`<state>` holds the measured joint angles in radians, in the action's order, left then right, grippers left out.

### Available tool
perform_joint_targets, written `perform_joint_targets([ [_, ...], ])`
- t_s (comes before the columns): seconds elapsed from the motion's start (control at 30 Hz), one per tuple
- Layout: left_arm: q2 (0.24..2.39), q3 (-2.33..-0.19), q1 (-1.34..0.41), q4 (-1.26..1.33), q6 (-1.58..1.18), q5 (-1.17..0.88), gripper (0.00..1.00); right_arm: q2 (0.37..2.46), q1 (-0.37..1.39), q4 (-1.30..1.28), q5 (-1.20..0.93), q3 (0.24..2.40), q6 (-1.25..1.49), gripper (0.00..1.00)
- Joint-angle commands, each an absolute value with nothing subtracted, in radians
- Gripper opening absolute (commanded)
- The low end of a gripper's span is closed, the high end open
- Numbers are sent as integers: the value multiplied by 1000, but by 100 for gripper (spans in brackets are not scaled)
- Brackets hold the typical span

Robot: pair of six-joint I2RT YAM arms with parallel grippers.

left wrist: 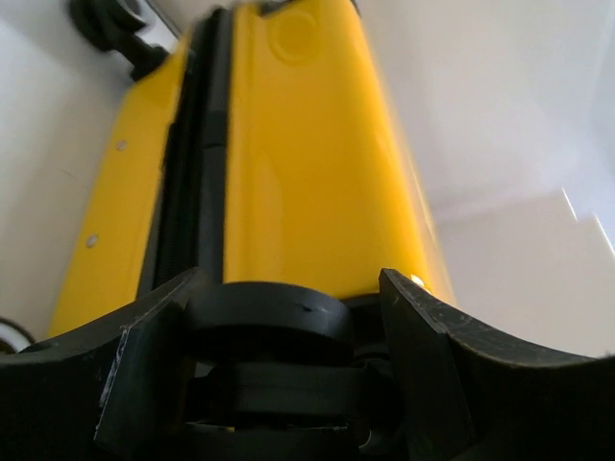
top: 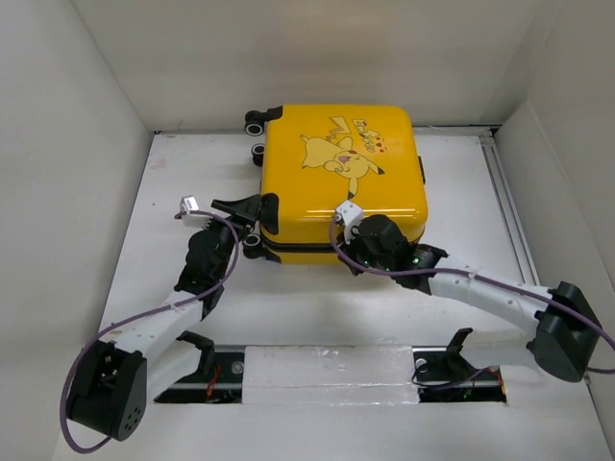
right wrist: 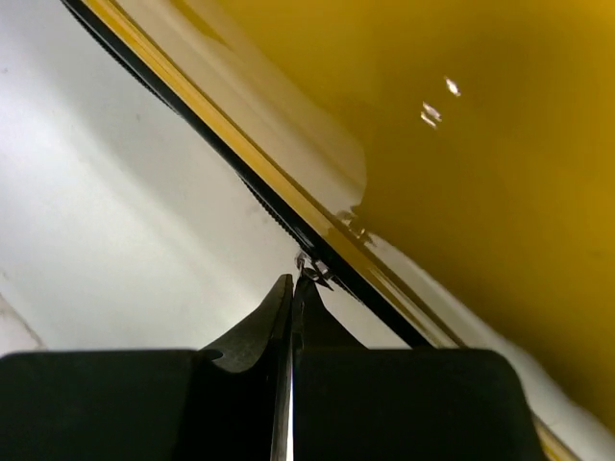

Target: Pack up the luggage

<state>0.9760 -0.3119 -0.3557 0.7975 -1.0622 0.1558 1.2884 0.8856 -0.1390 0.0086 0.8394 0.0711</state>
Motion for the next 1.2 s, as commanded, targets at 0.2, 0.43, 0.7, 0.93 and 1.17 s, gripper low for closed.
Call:
perform_joint_targets([
  [0.2,917,-453,-489,851,-982,-291,0,1311,1034,179,-376,891,235,0],
  [0.43,763,-453,-440,628,-924,-281,0,1487,1114,146,-298,1055,156,0],
  [0.7,692,-308,-440,572,-868,-74,0,1108,889,6,-86,681,218,0],
  [0.93,724,-308,-431,561,-850,15,0,801,672,-95,-12,465,330,0],
  [1.17,692,-344,-422,520,-813,57,0,624,641,-234,127,494,354,0],
])
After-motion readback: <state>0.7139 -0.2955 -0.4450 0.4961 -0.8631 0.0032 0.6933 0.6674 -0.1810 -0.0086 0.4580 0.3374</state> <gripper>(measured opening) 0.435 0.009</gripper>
